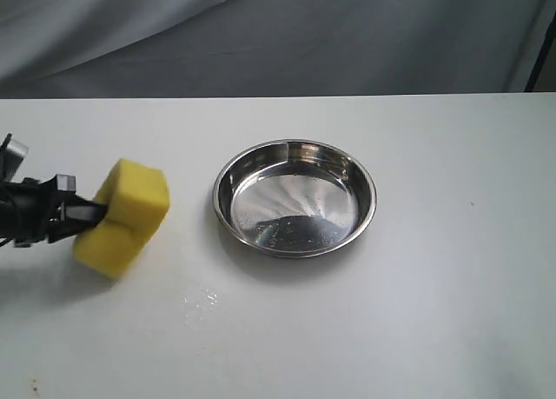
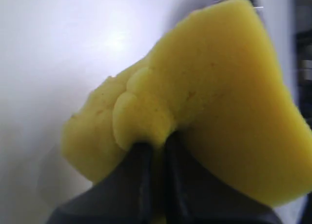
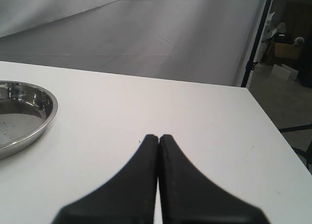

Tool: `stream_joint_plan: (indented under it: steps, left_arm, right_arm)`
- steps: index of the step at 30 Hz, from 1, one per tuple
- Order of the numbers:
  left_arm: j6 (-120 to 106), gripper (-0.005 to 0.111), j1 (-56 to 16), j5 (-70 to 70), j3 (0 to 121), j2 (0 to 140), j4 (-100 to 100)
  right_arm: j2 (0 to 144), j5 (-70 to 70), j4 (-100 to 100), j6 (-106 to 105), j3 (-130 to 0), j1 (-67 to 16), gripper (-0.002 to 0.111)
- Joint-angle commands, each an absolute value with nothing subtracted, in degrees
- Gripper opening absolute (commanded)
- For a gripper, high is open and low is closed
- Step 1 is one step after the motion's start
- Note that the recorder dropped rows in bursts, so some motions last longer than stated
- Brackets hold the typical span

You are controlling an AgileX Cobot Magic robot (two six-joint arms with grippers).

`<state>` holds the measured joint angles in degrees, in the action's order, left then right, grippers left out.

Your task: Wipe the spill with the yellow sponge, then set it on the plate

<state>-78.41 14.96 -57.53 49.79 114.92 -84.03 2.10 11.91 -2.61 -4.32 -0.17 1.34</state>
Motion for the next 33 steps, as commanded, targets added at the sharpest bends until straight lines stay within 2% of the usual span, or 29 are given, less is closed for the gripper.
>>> stream_joint_plan:
  steps: [1,11,17,27,33]
  left_arm:
    - [-90.68,0.0,15.13,-69.96,49.65,116.39,-95.52]
    - [-97.77,0.0,20.19,-68.98,49.65,116.27,-94.18]
    - [-90.32,0.0,20.43,-45.86,48.59,116.27,-83.63]
    - [-91.86,0.0,20.03,-45.44,47.52,116.27,-85.28]
    - [-95.13,0.0,14.72,-47.0,47.32,119.53,-90.64]
  right_arm:
    - [2.3,11.47,-2.19,-4.2,0.0,1.19,0.0]
    - [2.3,11.47,-2.19,-4.2,0.0,1.19,0.0]
    - [2.3,11.47,-2.19,-4.2,0.0,1.19,0.0]
    - [2.3,11.47,-2.19,-4.2,0.0,1.19,0.0]
    - [2.3,11.47,-2.19,-4.2,0.0,1.19,0.0]
